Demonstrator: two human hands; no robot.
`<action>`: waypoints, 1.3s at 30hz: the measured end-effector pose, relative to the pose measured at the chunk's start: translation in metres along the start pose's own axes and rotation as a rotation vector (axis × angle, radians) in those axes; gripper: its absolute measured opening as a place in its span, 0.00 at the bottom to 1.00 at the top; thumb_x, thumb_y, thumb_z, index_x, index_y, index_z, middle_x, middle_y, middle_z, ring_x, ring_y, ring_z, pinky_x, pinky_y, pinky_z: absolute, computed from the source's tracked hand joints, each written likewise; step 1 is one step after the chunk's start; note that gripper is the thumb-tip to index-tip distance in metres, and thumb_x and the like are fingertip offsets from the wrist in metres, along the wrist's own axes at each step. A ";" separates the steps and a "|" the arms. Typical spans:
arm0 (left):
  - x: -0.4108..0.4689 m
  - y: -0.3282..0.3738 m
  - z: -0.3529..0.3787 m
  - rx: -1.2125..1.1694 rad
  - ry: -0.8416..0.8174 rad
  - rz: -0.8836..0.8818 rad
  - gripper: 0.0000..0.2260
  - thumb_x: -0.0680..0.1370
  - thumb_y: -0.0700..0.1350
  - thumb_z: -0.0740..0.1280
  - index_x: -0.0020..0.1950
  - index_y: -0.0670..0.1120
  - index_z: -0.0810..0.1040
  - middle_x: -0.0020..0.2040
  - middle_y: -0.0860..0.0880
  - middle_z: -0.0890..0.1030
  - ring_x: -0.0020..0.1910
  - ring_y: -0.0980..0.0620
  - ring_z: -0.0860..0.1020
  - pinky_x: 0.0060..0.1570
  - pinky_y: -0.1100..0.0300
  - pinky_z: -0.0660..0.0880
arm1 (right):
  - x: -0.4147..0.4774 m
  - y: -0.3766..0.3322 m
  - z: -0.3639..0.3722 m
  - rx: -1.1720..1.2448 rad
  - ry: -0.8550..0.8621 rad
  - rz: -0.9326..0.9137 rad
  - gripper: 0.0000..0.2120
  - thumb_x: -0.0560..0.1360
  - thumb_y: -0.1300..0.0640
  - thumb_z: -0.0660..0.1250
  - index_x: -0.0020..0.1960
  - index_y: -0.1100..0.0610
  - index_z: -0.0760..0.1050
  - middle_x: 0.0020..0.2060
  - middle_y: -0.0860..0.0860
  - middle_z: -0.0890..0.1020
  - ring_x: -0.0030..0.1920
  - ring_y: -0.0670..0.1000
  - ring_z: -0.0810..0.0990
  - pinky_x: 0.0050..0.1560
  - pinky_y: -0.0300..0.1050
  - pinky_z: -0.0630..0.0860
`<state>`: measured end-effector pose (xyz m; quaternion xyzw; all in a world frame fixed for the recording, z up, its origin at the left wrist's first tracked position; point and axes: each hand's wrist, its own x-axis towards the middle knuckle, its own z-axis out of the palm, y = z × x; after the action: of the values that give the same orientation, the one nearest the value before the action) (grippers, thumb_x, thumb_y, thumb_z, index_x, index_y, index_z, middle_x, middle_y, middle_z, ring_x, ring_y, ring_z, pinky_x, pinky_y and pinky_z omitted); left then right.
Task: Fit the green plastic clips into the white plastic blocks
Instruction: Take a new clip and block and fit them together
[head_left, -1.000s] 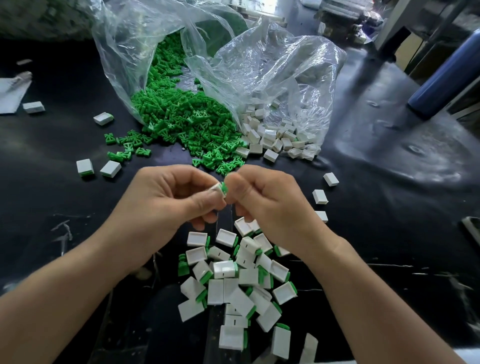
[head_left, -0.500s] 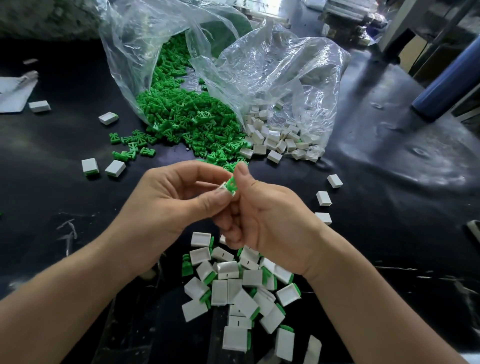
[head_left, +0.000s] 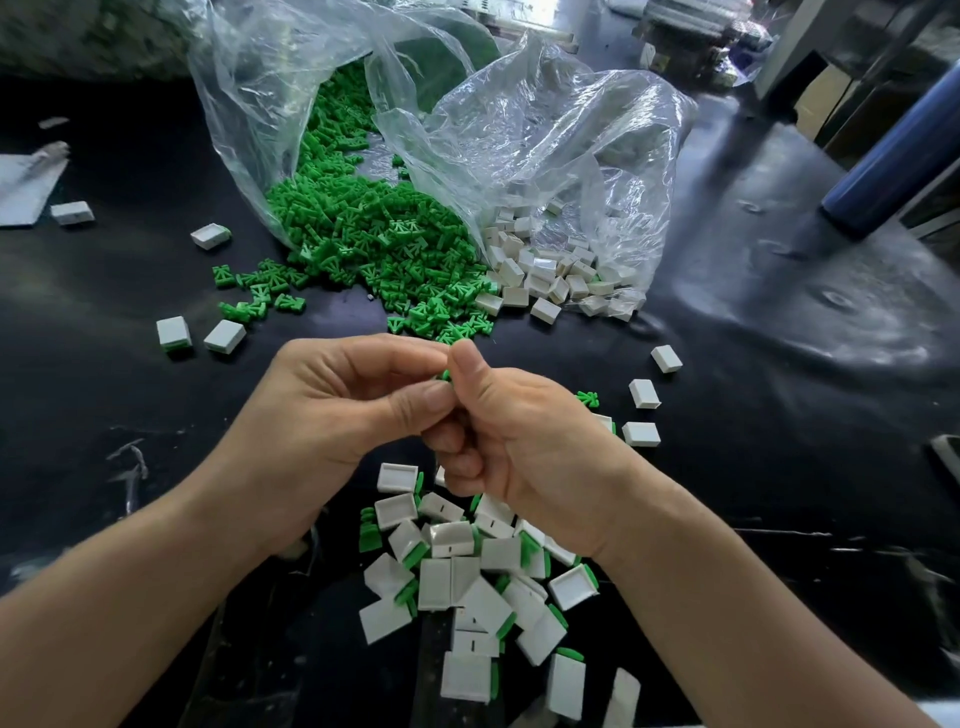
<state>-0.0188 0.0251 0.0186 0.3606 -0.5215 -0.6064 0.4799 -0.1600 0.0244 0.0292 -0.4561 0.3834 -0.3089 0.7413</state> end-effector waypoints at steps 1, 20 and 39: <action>0.000 0.000 0.000 -0.011 0.002 -0.007 0.13 0.65 0.40 0.69 0.44 0.32 0.81 0.32 0.38 0.78 0.29 0.42 0.76 0.32 0.52 0.77 | 0.000 0.000 0.000 0.005 -0.008 -0.004 0.18 0.67 0.43 0.56 0.29 0.52 0.75 0.25 0.45 0.68 0.27 0.44 0.63 0.27 0.33 0.64; -0.001 0.000 -0.005 0.007 -0.001 -0.011 0.10 0.61 0.41 0.72 0.39 0.36 0.82 0.41 0.44 0.83 0.31 0.46 0.80 0.33 0.55 0.78 | -0.004 -0.003 0.000 0.034 -0.097 0.015 0.14 0.69 0.44 0.54 0.42 0.49 0.75 0.26 0.45 0.66 0.28 0.43 0.62 0.29 0.33 0.63; -0.001 0.000 -0.005 0.025 -0.083 -0.015 0.23 0.60 0.59 0.76 0.52 0.50 0.82 0.45 0.43 0.83 0.33 0.53 0.79 0.35 0.60 0.78 | 0.003 0.002 0.001 0.110 -0.111 0.050 0.19 0.68 0.38 0.54 0.46 0.53 0.69 0.25 0.44 0.68 0.25 0.42 0.64 0.27 0.35 0.61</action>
<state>-0.0136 0.0240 0.0174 0.3449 -0.5459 -0.6178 0.4487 -0.1577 0.0235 0.0267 -0.4215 0.3356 -0.2852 0.7927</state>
